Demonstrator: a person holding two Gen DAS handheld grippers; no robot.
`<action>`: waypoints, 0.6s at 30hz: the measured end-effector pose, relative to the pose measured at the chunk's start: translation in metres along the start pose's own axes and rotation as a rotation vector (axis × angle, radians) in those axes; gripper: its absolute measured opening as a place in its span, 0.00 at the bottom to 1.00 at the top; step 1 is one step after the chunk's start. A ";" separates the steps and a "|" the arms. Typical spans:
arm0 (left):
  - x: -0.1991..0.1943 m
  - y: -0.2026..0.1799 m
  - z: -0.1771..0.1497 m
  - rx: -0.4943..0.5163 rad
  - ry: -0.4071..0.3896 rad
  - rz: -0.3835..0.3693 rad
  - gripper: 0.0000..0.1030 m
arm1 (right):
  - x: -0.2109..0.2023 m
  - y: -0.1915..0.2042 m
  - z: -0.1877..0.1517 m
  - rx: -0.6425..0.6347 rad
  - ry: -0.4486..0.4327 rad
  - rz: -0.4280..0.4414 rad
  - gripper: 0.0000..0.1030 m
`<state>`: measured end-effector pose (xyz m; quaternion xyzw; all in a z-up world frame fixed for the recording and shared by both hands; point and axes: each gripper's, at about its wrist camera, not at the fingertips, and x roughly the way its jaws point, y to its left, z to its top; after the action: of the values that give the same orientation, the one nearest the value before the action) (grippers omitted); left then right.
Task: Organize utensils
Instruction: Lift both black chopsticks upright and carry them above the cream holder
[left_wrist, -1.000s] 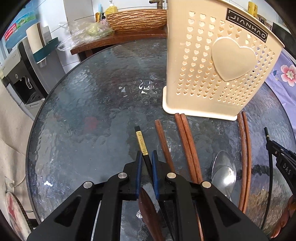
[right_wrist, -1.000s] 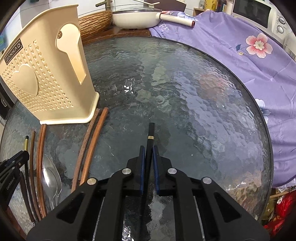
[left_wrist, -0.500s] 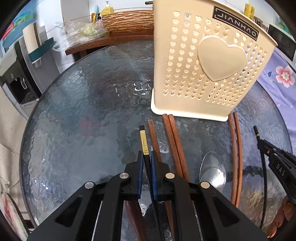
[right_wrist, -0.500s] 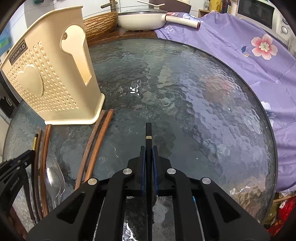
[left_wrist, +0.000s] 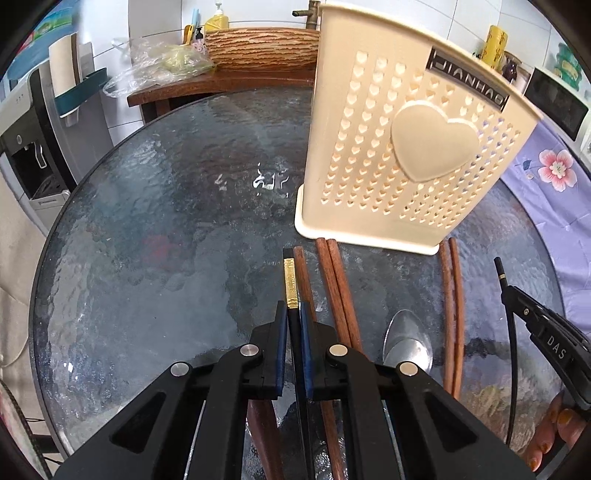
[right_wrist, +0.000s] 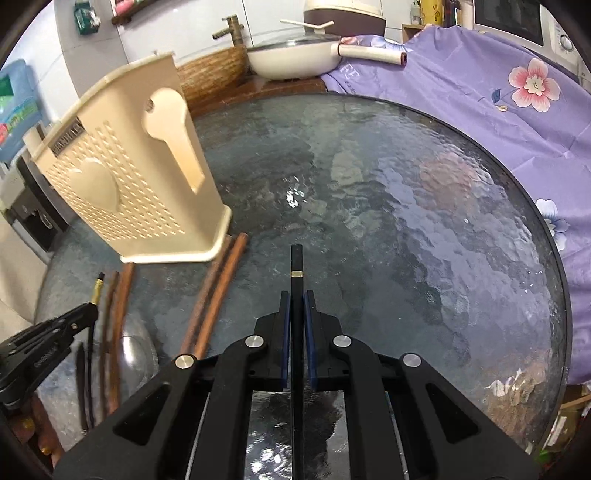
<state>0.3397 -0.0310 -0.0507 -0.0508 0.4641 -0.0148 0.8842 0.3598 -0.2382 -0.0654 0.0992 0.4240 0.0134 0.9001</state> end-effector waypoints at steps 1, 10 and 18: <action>-0.003 0.001 0.001 0.000 -0.007 -0.005 0.07 | -0.003 0.001 0.000 -0.002 -0.008 0.009 0.08; -0.037 0.004 0.002 0.007 -0.075 -0.064 0.07 | -0.039 0.011 0.005 -0.026 -0.092 0.133 0.08; -0.071 0.004 0.004 0.020 -0.132 -0.133 0.07 | -0.075 0.013 0.005 -0.041 -0.136 0.236 0.08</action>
<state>0.3023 -0.0217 0.0091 -0.0737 0.4001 -0.0748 0.9104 0.3162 -0.2346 -0.0027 0.1308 0.3470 0.1210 0.9208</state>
